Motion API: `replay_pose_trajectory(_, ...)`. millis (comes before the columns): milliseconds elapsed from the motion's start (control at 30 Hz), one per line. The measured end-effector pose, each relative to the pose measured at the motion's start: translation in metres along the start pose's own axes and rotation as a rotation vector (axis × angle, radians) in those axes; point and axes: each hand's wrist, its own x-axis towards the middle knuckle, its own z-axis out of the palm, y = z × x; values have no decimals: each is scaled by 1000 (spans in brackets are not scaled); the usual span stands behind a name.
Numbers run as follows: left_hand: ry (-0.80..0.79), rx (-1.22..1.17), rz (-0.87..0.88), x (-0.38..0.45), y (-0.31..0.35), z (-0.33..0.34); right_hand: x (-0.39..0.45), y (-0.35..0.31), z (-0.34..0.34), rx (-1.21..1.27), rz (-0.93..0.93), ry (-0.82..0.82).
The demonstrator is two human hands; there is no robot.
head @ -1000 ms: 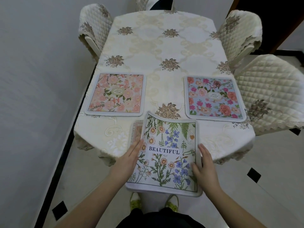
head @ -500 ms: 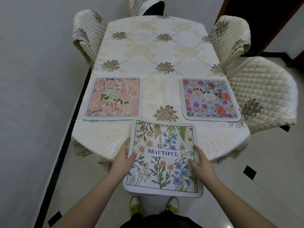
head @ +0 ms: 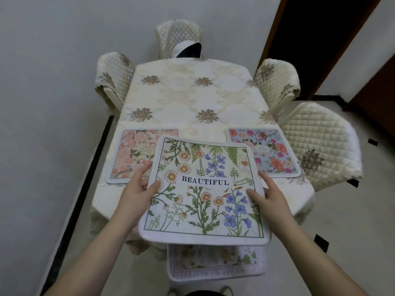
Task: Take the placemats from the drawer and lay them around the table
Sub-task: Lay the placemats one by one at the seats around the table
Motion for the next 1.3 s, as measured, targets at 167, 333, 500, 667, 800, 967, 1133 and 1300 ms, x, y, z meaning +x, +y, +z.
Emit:
replay_pose_trajectory(167,-8,-40,50,13,39,-15,-7,-51,-2,170,-5,6)
replay_pose_trajectory(333,-57,-77,89,17,77,-23,-16,-82,-7,238,-43,20)
replay_pose_trajectory(500,-79,-137,83,19,106,-31,-25,-104,-10,320,-39,-18)
replay_pose_trajectory(667,-67,-165,94,23,120,-35,-31,-118,-10,366,-51,-7)
replay_pose_trajectory(800,-79,-178,95,23,129,-35,-36,-125,-14,383,-62,13)
replay_pose_trajectory(967,-109,-168,105,20,133,-34,-43,-127,-18,396,-82,27)
replay_pose_trajectory(1133,-105,-154,103,12,129,-30,-50,-121,-23,405,-94,12)
replay_pose_trajectory(1300,-90,-184,96,-5,125,-22,-55,-112,-34,431,-82,-12)
